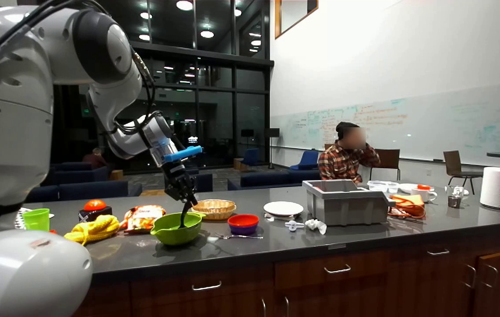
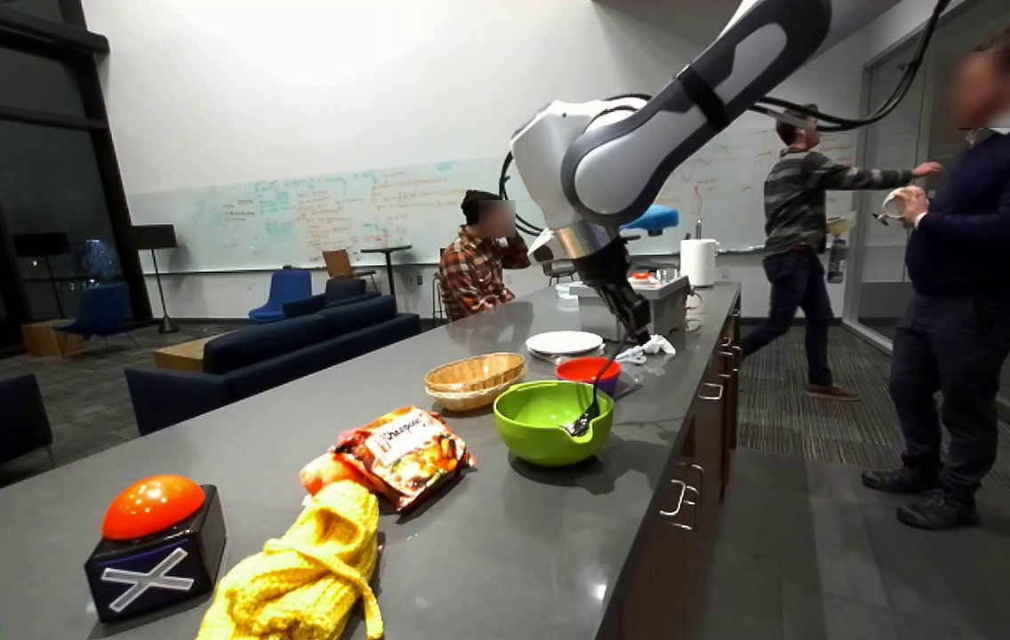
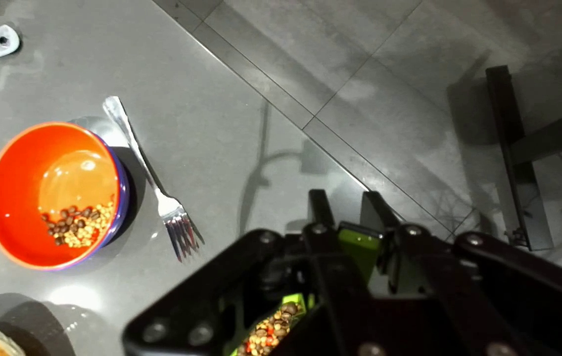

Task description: Stir the contents of the green bowl

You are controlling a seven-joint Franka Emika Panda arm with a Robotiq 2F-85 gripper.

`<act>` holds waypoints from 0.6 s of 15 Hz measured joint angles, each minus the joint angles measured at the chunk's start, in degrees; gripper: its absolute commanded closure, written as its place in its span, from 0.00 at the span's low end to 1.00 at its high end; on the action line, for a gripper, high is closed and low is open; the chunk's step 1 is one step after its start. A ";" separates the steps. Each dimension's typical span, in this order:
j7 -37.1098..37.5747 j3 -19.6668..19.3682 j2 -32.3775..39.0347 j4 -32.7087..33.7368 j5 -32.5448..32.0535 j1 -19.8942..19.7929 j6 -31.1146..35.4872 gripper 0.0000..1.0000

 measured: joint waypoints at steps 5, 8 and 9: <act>-0.08 0.74 1.91 2.03 0.09 0.24 -1.04 0.94; -0.17 1.06 3.18 3.23 0.30 0.33 -1.13 0.94; -0.20 1.15 3.62 3.67 0.40 0.43 -1.15 0.94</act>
